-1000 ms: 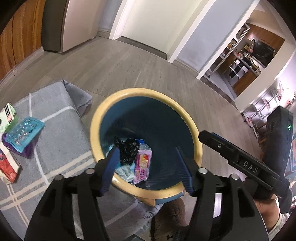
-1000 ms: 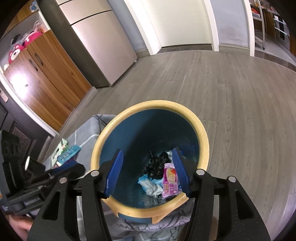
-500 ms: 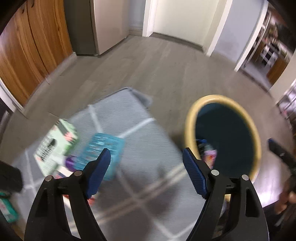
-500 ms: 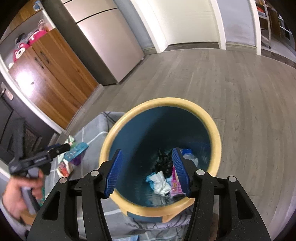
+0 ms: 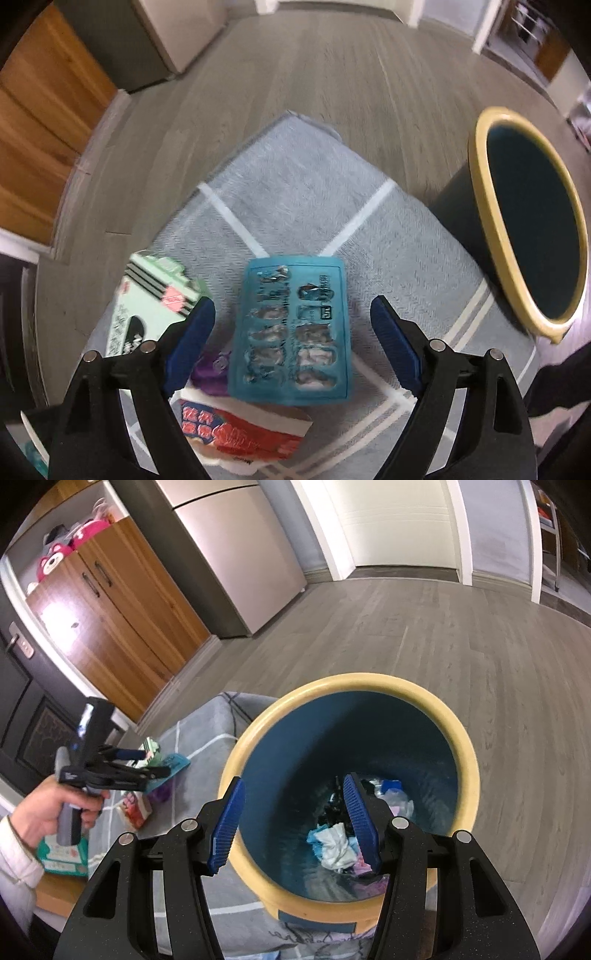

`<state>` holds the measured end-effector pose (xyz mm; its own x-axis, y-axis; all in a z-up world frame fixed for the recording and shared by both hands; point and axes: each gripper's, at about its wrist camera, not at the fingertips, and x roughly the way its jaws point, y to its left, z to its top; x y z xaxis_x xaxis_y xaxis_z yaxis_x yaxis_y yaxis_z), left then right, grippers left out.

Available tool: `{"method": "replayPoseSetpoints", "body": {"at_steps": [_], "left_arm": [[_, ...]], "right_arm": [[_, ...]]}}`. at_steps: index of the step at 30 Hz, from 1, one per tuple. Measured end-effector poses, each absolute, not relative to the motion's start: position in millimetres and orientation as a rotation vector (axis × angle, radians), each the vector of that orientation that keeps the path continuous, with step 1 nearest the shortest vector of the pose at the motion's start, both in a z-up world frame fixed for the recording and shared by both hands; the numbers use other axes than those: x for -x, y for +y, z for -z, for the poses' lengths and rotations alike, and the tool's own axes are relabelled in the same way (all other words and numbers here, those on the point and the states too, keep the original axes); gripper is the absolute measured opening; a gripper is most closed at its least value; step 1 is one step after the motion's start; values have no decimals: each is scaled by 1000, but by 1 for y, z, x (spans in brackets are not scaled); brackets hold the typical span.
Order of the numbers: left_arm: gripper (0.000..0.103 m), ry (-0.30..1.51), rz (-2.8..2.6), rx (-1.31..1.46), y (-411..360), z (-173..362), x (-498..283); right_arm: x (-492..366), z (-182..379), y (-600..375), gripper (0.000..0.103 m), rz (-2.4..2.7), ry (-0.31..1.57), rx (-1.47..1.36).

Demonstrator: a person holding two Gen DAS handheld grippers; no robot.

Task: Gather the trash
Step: 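Grasp the teal blister pack with the left gripper and lift it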

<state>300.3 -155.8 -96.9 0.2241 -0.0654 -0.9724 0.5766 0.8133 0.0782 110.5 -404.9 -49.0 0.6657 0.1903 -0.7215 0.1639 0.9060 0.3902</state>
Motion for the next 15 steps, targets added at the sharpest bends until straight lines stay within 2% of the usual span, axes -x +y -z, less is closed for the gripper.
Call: {"method": "replayPoseSetpoints", "body": {"at_steps": [9, 10, 13, 15], "left_arm": [[84, 1337, 445, -552, -158, 124, -308], [83, 1337, 446, -543, -158, 124, -308], [67, 1344, 452, -491, -154, 122, -311], [67, 1330, 434, -496, -153, 118, -309]], "right_arm": [[-118, 48, -396, 57, -36, 856, -441], [-118, 47, -396, 57, -38, 855, -439], [-117, 46, -397, 57, -37, 853, -447], [-117, 45, -398, 57, -38, 849, -449]]}}
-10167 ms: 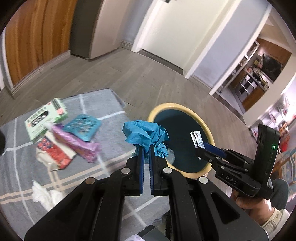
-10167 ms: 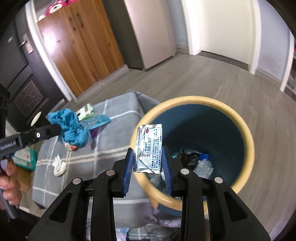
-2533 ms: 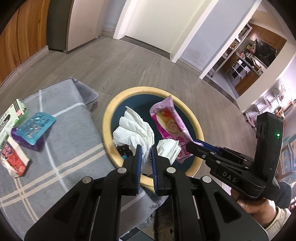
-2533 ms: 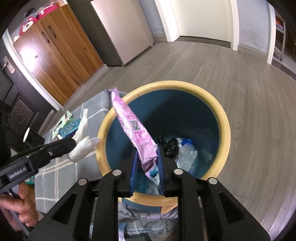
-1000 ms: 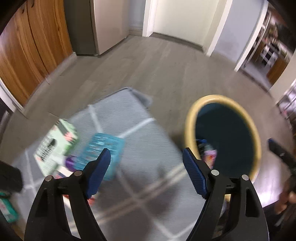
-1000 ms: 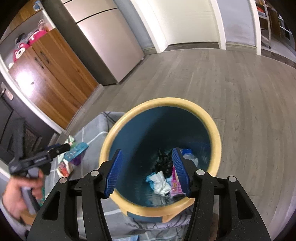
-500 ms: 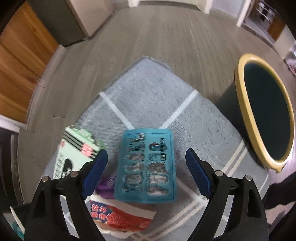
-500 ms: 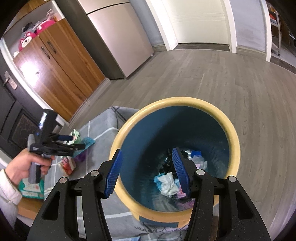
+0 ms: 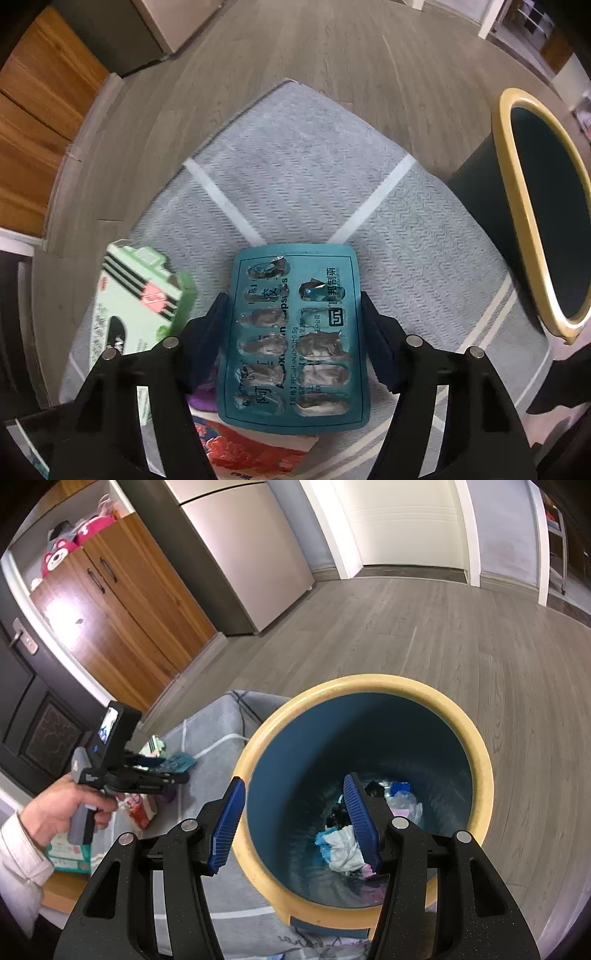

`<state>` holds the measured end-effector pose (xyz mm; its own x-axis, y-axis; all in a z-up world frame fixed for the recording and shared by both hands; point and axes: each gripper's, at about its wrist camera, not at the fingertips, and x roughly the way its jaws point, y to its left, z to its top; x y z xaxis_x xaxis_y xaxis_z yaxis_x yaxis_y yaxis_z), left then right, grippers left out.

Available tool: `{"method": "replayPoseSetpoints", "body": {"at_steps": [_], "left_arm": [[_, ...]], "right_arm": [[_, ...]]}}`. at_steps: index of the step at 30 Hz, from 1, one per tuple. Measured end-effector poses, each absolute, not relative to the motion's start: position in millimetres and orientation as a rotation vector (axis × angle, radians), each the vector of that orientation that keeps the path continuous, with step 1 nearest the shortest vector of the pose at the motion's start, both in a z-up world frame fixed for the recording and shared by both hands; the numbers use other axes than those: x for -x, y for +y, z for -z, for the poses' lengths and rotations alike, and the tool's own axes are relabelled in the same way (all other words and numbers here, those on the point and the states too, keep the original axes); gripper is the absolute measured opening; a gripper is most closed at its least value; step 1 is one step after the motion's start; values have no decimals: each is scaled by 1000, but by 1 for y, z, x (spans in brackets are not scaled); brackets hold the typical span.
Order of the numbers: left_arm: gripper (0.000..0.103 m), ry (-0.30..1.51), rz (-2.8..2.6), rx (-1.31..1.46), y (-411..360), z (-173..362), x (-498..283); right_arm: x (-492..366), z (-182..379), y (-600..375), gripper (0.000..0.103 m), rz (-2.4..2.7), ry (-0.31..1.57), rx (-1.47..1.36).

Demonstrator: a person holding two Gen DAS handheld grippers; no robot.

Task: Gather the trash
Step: 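Grasp the teal blister pack with the left gripper and lift it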

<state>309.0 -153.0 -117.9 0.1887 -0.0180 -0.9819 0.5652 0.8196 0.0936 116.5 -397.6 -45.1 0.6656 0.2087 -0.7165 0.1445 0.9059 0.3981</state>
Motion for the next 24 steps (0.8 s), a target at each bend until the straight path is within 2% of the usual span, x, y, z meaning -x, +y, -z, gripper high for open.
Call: {"method": "replayPoseSetpoints", "body": {"at_steps": [13, 24], "left_arm": [[67, 1204, 455, -338, -135, 56, -272], [67, 1100, 314, -86, -50, -15, -236]], "right_arm": [[-125, 44, -367, 57, -133, 883, -423], [-156, 24, -267, 57, -327, 948, -188]]}}
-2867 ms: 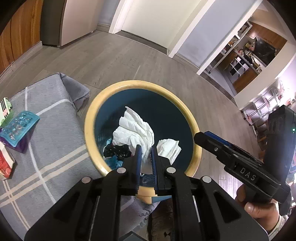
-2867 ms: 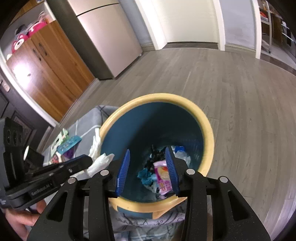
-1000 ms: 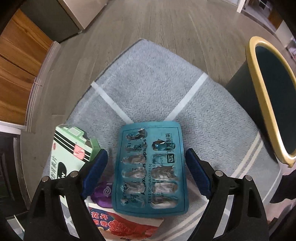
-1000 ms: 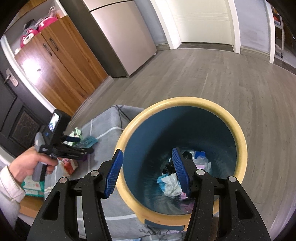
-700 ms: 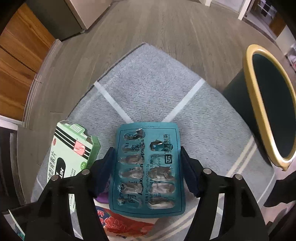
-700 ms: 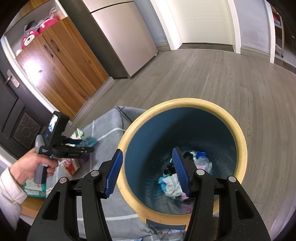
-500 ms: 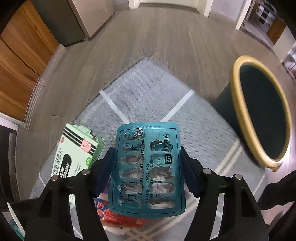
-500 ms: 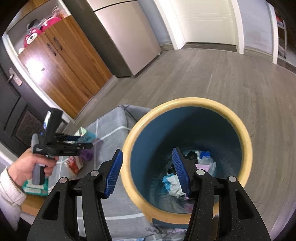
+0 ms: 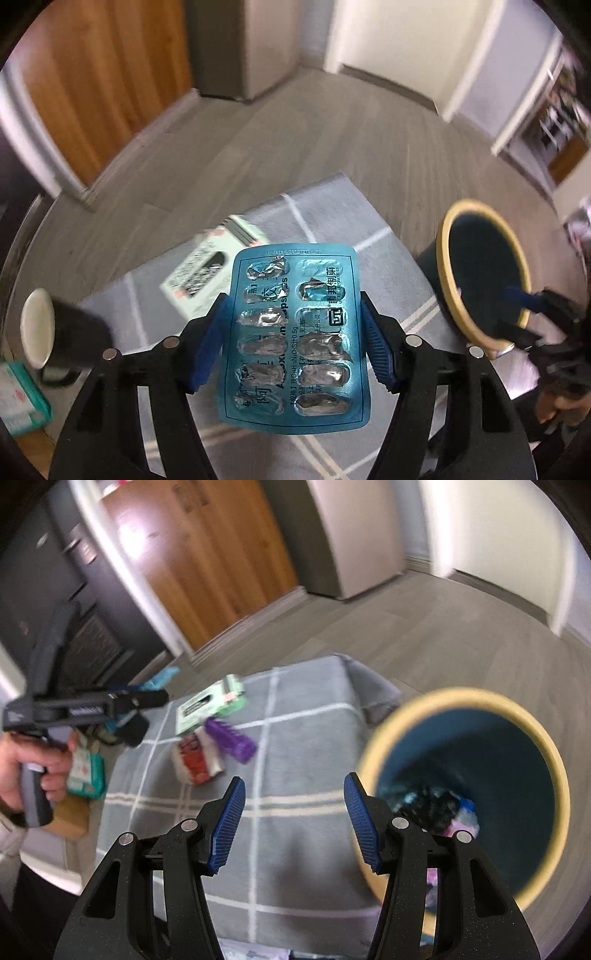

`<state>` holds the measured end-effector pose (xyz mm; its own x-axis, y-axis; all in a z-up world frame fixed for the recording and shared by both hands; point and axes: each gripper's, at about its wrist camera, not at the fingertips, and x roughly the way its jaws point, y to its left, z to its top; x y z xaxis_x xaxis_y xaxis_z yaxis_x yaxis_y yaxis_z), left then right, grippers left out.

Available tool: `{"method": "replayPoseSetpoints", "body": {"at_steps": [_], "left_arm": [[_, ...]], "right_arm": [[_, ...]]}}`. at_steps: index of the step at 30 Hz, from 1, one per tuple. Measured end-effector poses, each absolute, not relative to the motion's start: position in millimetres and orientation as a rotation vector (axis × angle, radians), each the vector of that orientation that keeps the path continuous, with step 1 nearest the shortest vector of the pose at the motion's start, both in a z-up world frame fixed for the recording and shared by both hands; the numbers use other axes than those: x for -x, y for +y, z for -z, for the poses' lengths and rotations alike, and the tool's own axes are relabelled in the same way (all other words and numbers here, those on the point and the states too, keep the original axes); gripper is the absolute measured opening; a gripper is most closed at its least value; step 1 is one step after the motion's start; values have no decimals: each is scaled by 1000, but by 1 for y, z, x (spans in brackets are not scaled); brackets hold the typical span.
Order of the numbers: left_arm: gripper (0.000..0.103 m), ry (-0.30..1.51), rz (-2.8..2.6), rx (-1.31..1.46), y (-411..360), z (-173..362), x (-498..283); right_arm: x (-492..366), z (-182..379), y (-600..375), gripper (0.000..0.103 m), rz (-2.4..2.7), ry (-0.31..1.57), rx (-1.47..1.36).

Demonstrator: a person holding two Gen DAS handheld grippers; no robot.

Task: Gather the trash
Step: 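Grasp the teal blister pack with the left gripper and lift it, then grasp the purple spray bottle with the right gripper while the left holds the blister pack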

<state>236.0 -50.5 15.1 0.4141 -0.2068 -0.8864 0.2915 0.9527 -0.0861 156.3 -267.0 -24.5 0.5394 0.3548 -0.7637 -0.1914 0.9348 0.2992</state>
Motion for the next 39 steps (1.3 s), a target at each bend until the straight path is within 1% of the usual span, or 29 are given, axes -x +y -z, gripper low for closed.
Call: {"method": "replayPoseSetpoints", "body": {"at_steps": [5, 9, 17, 29, 31, 32, 34, 39], "left_arm": [[67, 1054, 272, -1, -16, -38, -221], [67, 1040, 250, 33, 0, -45, -209], [67, 1019, 233, 45, 15, -51, -199], [67, 1028, 253, 58, 19, -51, -203], [67, 1029, 250, 68, 22, -50, -203], [67, 1033, 247, 75, 24, -49, -203], [67, 1037, 247, 72, 25, -48, -202], [67, 1039, 244, 73, 26, -49, -202]], "right_arm": [[-182, 11, -220, 57, -416, 965, -23], [-206, 14, -185, 57, -483, 989, 124], [-242, 49, -140, 57, -569, 1014, 328], [-277, 98, -100, 57, -663, 1049, 437], [-279, 105, -95, 49, -674, 1066, 440], [-280, 110, -91, 48, -682, 1077, 447], [-280, 115, -88, 39, -692, 1087, 454], [-272, 116, -86, 37, -723, 1086, 466]]}}
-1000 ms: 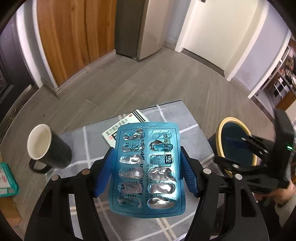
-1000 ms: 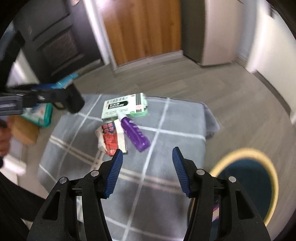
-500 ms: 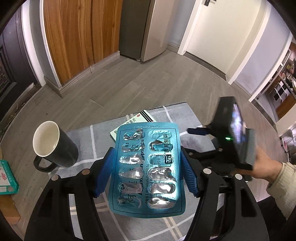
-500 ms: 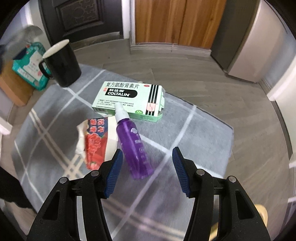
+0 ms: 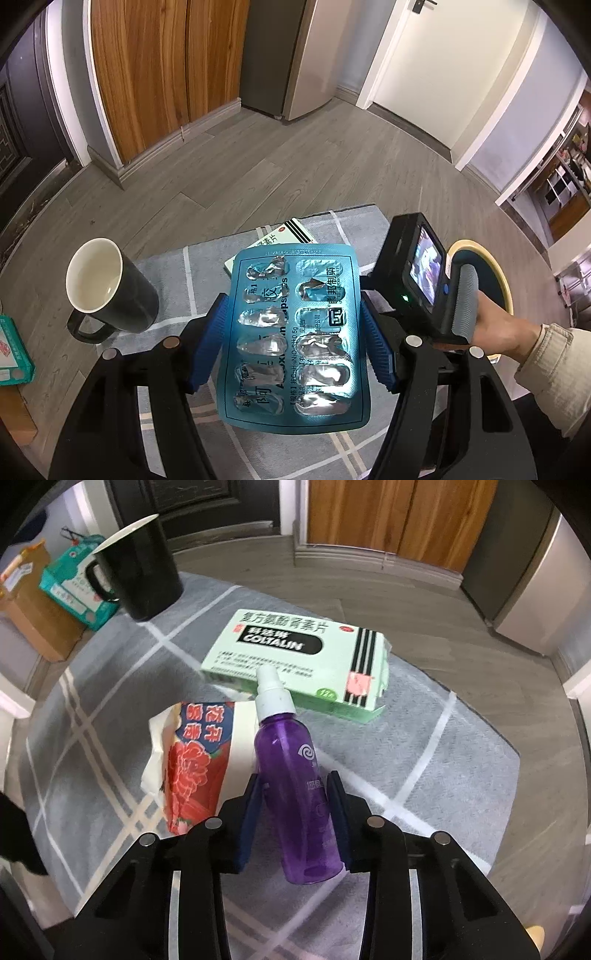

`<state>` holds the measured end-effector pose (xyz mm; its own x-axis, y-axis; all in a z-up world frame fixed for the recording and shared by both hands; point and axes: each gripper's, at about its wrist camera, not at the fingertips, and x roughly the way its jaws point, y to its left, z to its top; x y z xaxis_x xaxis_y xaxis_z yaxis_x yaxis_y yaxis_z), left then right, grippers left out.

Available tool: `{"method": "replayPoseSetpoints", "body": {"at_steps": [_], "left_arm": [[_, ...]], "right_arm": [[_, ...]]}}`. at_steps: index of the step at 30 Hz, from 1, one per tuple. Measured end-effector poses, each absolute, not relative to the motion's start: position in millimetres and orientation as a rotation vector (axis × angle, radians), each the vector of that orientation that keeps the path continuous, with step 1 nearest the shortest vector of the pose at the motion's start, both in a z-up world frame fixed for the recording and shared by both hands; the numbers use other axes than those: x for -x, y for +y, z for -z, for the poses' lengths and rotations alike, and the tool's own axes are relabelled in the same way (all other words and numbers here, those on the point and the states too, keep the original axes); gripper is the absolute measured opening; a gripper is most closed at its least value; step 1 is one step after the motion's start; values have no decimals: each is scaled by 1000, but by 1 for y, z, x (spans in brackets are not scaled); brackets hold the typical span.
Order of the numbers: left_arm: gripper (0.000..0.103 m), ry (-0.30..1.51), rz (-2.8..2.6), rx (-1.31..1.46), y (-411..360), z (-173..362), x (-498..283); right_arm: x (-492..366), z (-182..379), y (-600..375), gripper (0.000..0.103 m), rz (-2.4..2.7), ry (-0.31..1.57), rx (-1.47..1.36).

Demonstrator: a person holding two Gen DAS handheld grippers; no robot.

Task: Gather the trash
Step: 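Grasp the purple spray bottle with the right gripper while the left holds the blister pack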

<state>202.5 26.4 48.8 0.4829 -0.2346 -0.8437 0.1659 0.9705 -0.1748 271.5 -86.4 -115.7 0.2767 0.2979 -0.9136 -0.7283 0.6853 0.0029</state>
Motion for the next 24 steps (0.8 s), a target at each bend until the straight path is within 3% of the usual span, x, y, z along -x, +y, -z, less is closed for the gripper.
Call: {"method": "replayPoseSetpoints", "body": {"at_steps": [11, 24], "left_arm": [[67, 1045, 269, 42, 12, -45, -201], [67, 1028, 321, 44, -10, -45, -197]], "right_arm": [[-233, 98, -114, 35, -712, 1072, 450], [-190, 48, -185, 33, -582, 1024, 195]]}}
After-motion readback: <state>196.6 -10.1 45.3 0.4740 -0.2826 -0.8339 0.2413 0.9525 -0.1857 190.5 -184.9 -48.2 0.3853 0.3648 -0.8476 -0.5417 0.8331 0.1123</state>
